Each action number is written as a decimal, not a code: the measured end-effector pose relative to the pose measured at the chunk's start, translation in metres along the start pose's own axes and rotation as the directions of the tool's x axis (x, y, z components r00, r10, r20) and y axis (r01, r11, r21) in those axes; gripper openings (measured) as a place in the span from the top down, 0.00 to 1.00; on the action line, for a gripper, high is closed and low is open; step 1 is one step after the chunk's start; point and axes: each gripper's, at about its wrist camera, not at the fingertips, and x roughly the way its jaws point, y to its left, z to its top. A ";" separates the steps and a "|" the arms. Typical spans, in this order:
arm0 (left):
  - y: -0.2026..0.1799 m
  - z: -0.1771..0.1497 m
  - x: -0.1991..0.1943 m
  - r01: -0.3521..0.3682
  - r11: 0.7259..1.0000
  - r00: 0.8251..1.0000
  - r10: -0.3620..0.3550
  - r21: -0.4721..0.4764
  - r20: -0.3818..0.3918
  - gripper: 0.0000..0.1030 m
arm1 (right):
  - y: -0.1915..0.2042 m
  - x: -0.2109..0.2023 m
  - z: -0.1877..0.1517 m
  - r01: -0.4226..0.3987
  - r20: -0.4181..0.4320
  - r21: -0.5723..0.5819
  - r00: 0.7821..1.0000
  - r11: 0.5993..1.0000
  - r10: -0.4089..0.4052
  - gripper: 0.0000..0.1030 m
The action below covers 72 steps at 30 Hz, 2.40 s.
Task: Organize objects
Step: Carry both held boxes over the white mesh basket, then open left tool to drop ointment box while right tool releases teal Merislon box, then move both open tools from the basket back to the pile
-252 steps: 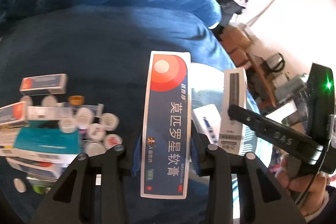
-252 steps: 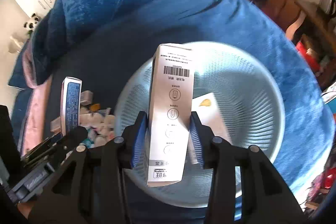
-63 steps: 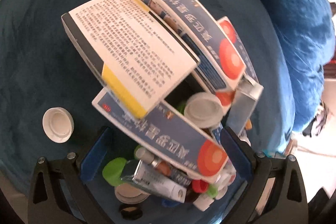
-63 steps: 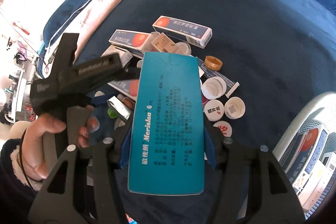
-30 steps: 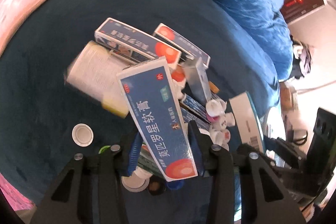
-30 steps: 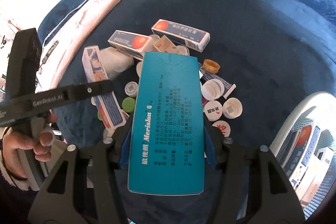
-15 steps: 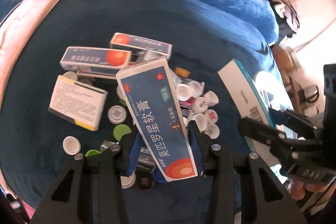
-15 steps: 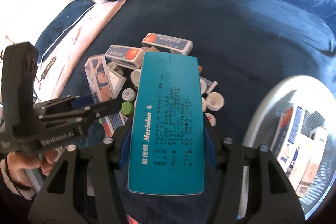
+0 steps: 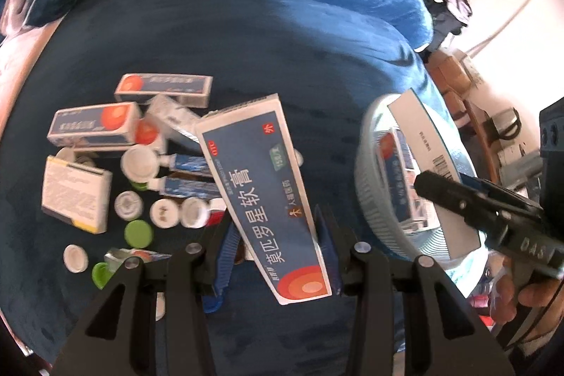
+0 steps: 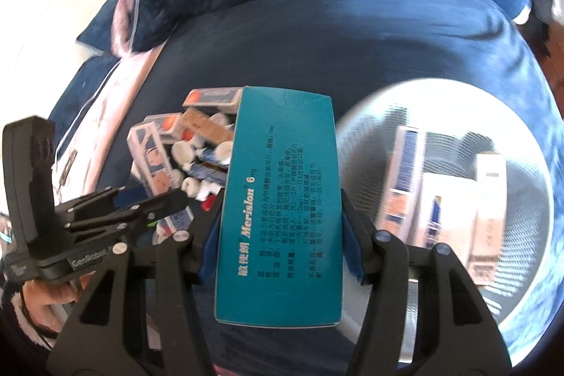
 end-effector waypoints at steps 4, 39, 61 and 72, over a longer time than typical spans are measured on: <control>-0.024 -0.001 0.004 0.021 0.999 1.000 -0.021 0.040 -0.009 0.57 | -0.033 -0.016 -0.006 0.023 0.040 0.100 0.999 0.995 -0.027 0.44; -0.159 0.030 0.046 0.151 0.943 0.987 -0.130 0.296 -0.092 0.01 | -0.146 -0.053 -0.034 0.112 0.079 0.495 0.982 0.861 -0.173 0.39; -0.116 0.031 0.040 0.063 0.969 0.997 -0.053 0.238 -0.048 0.01 | -0.133 -0.053 -0.038 0.302 -0.009 0.472 0.941 0.828 -0.338 0.00; -0.102 0.033 0.041 0.049 0.973 0.998 -0.040 0.224 -0.048 0.01 | -0.114 -0.046 -0.032 0.317 -0.025 0.438 0.940 0.841 -0.342 0.00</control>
